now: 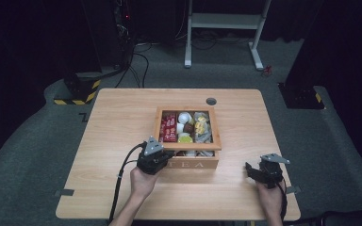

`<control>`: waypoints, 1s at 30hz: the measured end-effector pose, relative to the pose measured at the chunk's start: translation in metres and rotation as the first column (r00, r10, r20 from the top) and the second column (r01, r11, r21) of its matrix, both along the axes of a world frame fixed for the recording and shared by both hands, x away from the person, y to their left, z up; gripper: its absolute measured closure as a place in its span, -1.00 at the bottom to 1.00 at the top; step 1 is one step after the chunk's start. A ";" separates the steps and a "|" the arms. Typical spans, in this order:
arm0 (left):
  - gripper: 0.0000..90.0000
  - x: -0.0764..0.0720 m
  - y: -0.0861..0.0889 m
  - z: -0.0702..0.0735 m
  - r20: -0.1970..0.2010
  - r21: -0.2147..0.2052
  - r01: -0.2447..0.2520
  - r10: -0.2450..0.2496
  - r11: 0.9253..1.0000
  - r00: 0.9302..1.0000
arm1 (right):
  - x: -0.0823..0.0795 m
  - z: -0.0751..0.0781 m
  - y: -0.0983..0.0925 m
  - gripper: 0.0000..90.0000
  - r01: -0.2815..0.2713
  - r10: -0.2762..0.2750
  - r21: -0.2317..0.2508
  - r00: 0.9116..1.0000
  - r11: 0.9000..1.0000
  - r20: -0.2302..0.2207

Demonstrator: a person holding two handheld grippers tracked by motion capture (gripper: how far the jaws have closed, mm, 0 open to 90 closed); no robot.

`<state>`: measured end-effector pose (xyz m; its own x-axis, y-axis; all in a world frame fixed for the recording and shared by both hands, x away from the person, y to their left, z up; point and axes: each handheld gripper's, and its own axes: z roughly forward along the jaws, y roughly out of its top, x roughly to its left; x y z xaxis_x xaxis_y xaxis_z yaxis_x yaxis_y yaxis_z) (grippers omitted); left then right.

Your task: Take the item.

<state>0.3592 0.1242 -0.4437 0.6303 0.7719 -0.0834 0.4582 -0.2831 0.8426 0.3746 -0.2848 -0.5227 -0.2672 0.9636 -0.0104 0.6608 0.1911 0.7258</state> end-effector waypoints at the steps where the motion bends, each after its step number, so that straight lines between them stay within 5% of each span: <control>1: 0.96 0.001 0.000 0.000 -0.002 0.000 0.002 -0.002 1.000 1.000 | 0.000 0.000 0.000 -0.34 0.000 0.000 0.000 1.000 1.000 0.000; 19: 0.80 0.010 0.003 0.011 -0.012 -0.011 -0.006 0.006 1.000 1.000 | 0.000 0.000 0.000 -0.34 0.000 0.000 -0.001 1.000 1.000 0.000; 30: 0.72 0.010 0.003 0.017 0.016 -0.019 -0.001 0.001 1.000 1.000 | 0.000 0.000 0.000 -0.34 0.000 0.000 -0.001 1.000 1.000 0.000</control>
